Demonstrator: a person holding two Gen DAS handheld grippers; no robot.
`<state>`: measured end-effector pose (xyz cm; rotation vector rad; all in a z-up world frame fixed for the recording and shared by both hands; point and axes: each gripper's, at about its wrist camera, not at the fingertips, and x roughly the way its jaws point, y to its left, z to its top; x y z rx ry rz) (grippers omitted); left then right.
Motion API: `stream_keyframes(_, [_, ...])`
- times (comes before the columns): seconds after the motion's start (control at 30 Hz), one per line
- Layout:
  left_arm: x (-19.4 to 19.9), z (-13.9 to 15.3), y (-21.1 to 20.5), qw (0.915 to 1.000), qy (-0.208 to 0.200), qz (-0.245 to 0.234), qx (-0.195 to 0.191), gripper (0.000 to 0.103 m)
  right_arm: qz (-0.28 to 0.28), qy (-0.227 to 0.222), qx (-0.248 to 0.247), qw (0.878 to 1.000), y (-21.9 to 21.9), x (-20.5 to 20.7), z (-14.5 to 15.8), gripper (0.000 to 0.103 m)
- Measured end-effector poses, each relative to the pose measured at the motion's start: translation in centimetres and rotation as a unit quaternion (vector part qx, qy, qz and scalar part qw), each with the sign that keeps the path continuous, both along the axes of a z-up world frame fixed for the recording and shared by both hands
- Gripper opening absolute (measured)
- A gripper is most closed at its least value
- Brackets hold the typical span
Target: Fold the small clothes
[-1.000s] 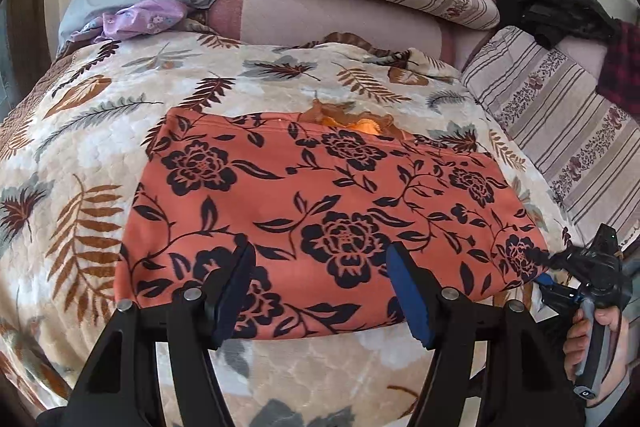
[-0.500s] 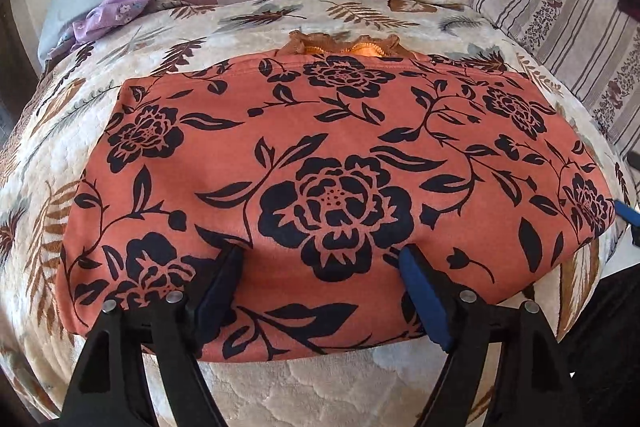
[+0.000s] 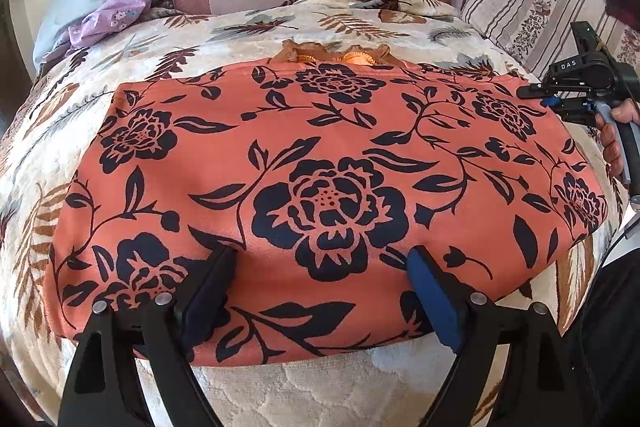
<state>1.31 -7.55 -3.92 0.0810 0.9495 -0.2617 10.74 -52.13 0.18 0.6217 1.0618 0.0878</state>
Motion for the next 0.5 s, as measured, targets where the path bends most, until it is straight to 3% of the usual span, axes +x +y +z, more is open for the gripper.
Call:
stream_keyframes(0.07, [0.0, 0.6, 0.6, 0.9998, 0.009, -0.001, -0.019, 0.088, -0.043, 0.006, -0.057, 0.997, -0.3, -0.2, 0.2, 0.014])
stream_keyframes(0.13, [-0.3, 2.2, 2.5, 0.9981, 0.008, 0.026, -0.056, 0.088, -0.061, 0.030, -0.048, 0.997, -0.8, -0.3, -0.6, 0.027])
stream_keyframes(0.17, [-0.9, 3.5, 4.0, 0.9961, -0.008, 0.048, -0.074, 0.088, -0.062, 0.027, -0.049, 0.996, -0.8, -0.8, -0.4, 0.039])
stream_keyframes(0.2, [-1.6, 4.5, 5.6, 0.9932, -0.026, 0.068, -0.091, 0.088, -0.062, 0.017, -0.063, 0.996, -0.6, -1.6, 0.3, 0.067])
stream_keyframes(0.23, [-2.2, 5.4, 7.4, 0.9892, -0.042, 0.091, -0.107, 0.088, -0.066, -0.003, -0.080, 0.995, -0.4, -2.7, 1.4, 0.078])
stream_keyframes(0.3, [-2.6, 5.2, 10.8, 0.9819, -0.034, 0.146, -0.116, 0.088, -0.083, -0.043, -0.109, 0.990, 0.0, -5.0, 4.1, 0.082])
stream_keyframes(0.33, [-2.1, 4.0, 12.2, 0.9797, 0.002, 0.174, -0.100, 0.088, -0.088, -0.060, -0.104, 0.989, 0.3, -6.1, 5.2, 0.082])
stream_keyframes(0.4, [-1.0, 0.3, 15.0, 0.9665, 0.107, 0.226, -0.059, 0.067, -0.088, -0.087, -0.065, 0.990, 1.1, -8.2, 7.2, 0.082])
stream_keyframes(0.47, [-2.0, 0.8, 16.8, 0.9623, 0.094, 0.229, -0.113, 0.062, -0.062, -0.105, -0.032, 0.992, 3.3, -9.5, 8.5, 0.082])
stream_keyframes(0.5, [-2.4, 1.4, 17.0, 0.9611, 0.094, 0.231, -0.117, 0.062, -0.040, -0.108, -0.020, 0.993, 4.4, -10.3, 8.8, 0.082])
